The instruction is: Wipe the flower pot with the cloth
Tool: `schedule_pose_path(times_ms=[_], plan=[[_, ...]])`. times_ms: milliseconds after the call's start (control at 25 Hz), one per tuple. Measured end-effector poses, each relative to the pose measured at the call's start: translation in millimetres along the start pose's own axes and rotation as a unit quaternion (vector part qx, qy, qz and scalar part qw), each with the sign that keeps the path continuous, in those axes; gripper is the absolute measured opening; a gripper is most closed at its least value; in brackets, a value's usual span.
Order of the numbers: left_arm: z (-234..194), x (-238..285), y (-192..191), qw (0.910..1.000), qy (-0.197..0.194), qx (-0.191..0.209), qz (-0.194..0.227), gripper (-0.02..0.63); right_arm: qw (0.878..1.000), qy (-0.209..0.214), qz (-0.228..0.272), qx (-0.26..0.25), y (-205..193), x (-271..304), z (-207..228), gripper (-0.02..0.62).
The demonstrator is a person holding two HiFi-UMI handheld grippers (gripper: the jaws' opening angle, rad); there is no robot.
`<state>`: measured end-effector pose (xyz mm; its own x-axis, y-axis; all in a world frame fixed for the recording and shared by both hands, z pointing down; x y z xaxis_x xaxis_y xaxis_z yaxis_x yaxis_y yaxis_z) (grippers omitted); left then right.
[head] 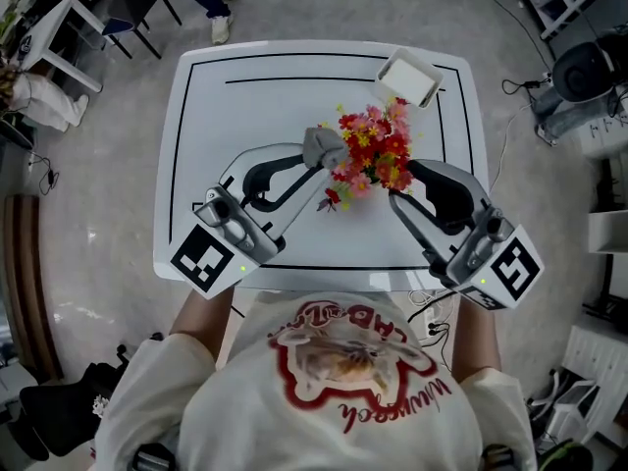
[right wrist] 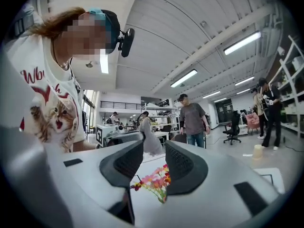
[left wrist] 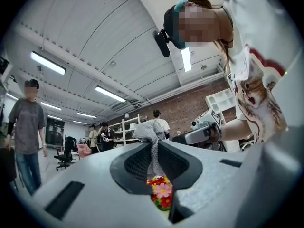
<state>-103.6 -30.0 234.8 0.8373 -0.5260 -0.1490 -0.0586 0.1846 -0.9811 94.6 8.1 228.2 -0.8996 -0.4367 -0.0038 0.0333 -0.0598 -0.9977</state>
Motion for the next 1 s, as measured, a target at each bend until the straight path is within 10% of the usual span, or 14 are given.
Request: schedule_pose_path(times_ms=[360, 1000], plan=[[-55, 14, -38, 0.9971, 0.068, 0.025, -0.023, 0.044, 0.997, -0.066, 0.000, 0.045, -48, -21, 17, 0.123], [-103, 106, -144, 0.9911, -0.088, 0.020, -0.098, 0.044, 0.995, -0.086, 0.004, 0.050, -57, -34, 69, 0.123]])
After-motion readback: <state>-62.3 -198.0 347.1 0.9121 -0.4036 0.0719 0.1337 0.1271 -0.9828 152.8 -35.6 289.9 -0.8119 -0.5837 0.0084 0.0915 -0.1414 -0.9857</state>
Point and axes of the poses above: the fingertips, and each gripper's own axes: x forward along the fingers, z to its right, y out of its top, the point moved 7 cm from there along -x, backward along the fingers, and after that the axes turned 9 degrees about y, right-handed, at the moved point
